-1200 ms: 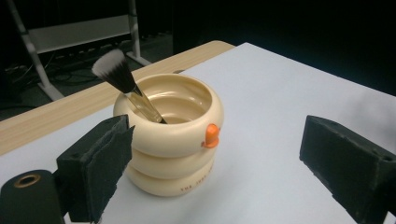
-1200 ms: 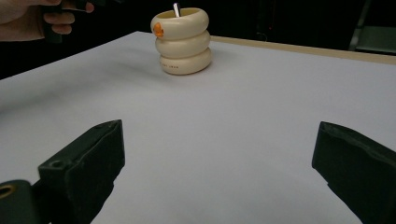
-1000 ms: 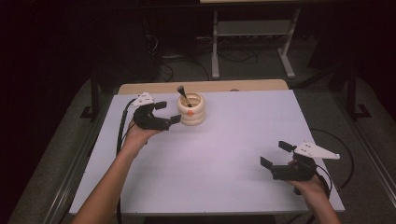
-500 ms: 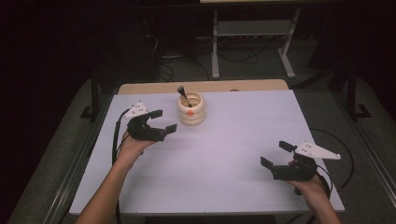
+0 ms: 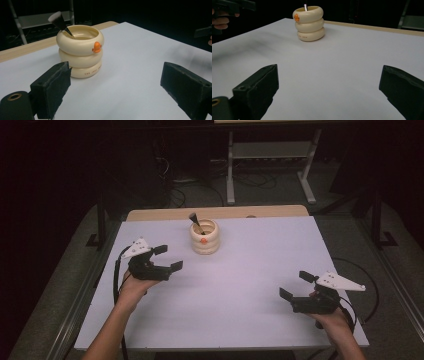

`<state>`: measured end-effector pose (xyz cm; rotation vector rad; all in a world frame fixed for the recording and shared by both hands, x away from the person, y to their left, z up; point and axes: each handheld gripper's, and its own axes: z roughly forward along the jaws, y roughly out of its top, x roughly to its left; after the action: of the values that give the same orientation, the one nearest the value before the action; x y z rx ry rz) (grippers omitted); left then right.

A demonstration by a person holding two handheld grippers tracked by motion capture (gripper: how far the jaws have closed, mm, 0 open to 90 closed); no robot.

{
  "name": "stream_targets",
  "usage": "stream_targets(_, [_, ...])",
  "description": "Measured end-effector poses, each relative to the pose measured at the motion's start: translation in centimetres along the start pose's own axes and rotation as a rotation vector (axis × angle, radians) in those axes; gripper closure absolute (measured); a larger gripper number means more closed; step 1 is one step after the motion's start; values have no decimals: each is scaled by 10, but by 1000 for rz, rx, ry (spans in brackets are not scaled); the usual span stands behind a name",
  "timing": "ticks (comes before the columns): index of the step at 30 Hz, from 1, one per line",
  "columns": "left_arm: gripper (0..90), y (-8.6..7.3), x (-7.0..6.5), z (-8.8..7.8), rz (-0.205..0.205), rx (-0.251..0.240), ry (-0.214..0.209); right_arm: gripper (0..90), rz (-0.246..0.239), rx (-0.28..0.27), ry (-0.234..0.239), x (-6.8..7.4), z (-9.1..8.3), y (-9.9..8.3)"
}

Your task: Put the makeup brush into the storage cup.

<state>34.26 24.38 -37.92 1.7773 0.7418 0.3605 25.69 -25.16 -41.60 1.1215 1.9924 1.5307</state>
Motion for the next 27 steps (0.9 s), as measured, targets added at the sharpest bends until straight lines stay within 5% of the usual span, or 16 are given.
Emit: stream_targets(27, [89,-36,-21,-43,6,-4,8,20,-9,-2,-2,1,0,0])
